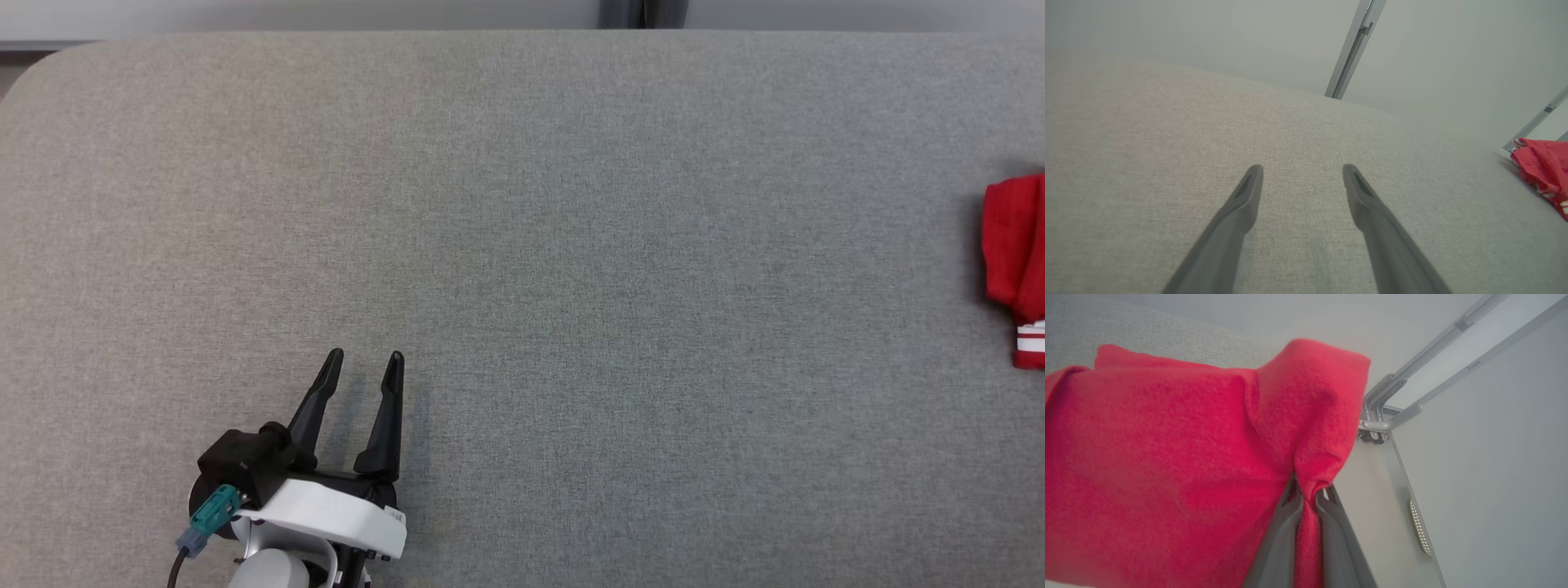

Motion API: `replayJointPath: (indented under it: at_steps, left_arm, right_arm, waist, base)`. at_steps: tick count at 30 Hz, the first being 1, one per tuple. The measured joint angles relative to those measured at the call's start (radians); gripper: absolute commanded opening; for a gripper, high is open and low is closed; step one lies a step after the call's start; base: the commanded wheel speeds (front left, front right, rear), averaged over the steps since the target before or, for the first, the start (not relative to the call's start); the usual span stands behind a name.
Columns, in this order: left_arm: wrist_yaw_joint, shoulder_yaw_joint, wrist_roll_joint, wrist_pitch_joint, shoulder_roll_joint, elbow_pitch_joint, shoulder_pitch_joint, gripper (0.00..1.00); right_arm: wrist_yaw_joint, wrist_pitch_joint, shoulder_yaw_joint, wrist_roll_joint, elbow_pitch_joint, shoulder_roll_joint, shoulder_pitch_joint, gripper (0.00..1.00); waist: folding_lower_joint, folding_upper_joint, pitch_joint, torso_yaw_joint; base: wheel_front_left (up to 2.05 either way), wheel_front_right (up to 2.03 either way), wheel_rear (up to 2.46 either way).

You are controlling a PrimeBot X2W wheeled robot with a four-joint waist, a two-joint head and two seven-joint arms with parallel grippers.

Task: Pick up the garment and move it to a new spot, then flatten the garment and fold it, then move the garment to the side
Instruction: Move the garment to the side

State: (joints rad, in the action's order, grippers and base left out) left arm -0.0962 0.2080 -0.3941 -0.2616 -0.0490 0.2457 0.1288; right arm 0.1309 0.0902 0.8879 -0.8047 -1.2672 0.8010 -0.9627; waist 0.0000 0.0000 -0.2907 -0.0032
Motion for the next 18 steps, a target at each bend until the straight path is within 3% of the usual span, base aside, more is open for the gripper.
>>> replayJointPath:
  at_steps: [17, 18]
  left_arm:
    - [-0.008, -0.012, 0.032, 0.000, 0.000, 0.002, 0.038, 1.00]
    - [-0.008, -0.013, 0.032, 0.000, 0.000, 0.002, 0.041, 1.00]
  right_arm:
    - [0.000, -0.026, -0.106, 0.094, -0.021, -0.033, 0.074, 0.00]
    - [0.000, -0.025, -0.115, 0.100, -0.022, -0.035, 0.080, 0.16]
  waist:
    - [0.0000, 0.0000, -0.088, -0.002]
    - [0.0000, 0.0000, -0.091, 0.000]
  base:
    - [0.00, 0.00, 0.00]
    - [0.00, 0.00, 0.00]
